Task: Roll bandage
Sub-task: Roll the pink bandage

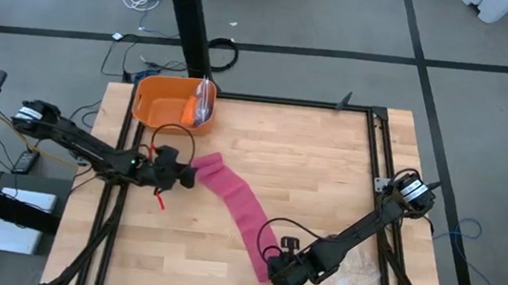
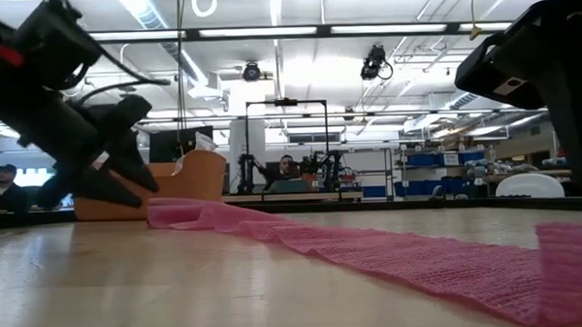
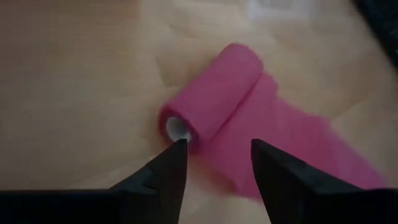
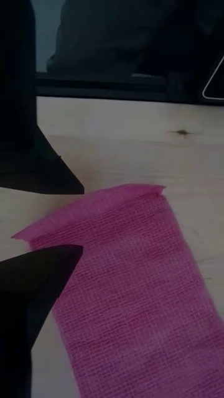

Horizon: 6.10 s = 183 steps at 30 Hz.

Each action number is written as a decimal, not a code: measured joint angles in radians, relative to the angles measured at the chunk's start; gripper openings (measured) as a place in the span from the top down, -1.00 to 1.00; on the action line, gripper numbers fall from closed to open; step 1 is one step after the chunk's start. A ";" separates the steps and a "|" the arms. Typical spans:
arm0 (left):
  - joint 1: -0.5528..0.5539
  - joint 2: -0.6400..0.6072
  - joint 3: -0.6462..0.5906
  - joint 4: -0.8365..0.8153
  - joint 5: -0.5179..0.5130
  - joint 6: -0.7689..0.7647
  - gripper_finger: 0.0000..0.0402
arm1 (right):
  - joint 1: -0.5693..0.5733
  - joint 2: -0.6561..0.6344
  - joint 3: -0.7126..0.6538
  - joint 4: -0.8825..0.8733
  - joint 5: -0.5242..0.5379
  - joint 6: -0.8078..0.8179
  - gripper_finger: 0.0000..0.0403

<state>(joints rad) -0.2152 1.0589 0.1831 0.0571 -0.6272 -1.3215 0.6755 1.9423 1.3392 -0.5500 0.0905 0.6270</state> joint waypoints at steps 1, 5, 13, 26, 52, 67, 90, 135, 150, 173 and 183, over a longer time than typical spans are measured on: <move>0.007 0.001 -0.024 0.034 0.000 0.000 0.07 | 0.000 0.000 0.000 0.000 0.000 0.000 0.29; 0.018 0.000 -0.074 0.187 -0.013 0.010 0.07 | -0.003 0.000 0.000 0.000 0.001 0.000 0.30; 0.027 0.001 -0.078 0.176 -0.027 0.030 0.06 | -0.015 0.001 0.000 0.004 0.002 -0.014 0.31; 0.064 0.072 -0.078 0.269 0.022 0.034 0.06 | -0.023 0.001 0.000 0.006 0.002 -0.045 0.32; 0.125 0.273 -0.079 0.499 -0.069 0.275 0.71 | -0.023 0.001 0.000 0.043 0.011 -0.032 0.34; 0.125 0.273 -0.079 0.516 0.022 0.240 0.14 | -0.023 0.001 0.000 0.063 -0.045 0.044 0.22; 0.126 0.272 -0.078 0.563 -0.073 0.270 0.17 | -0.024 0.001 0.000 0.063 -0.087 0.052 0.23; -0.302 0.272 -0.006 1.312 -0.140 2.040 0.92 | -0.147 -0.247 0.000 0.133 0.670 -0.151 0.24; -0.535 0.272 0.148 1.294 -0.217 2.488 0.92 | -0.205 -0.278 0.000 0.590 0.526 -0.447 0.24; -0.546 0.272 0.160 1.279 -0.304 2.424 0.91 | -0.277 -0.280 0.000 0.632 0.362 -0.473 0.32; -0.545 0.272 0.160 1.287 -0.372 2.440 0.91 | -0.227 -0.277 0.000 0.622 0.462 -0.501 0.45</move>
<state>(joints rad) -0.7600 1.3308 0.3433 1.3441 -0.9997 1.1187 0.4485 1.6653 1.3392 0.0723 0.5530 0.1257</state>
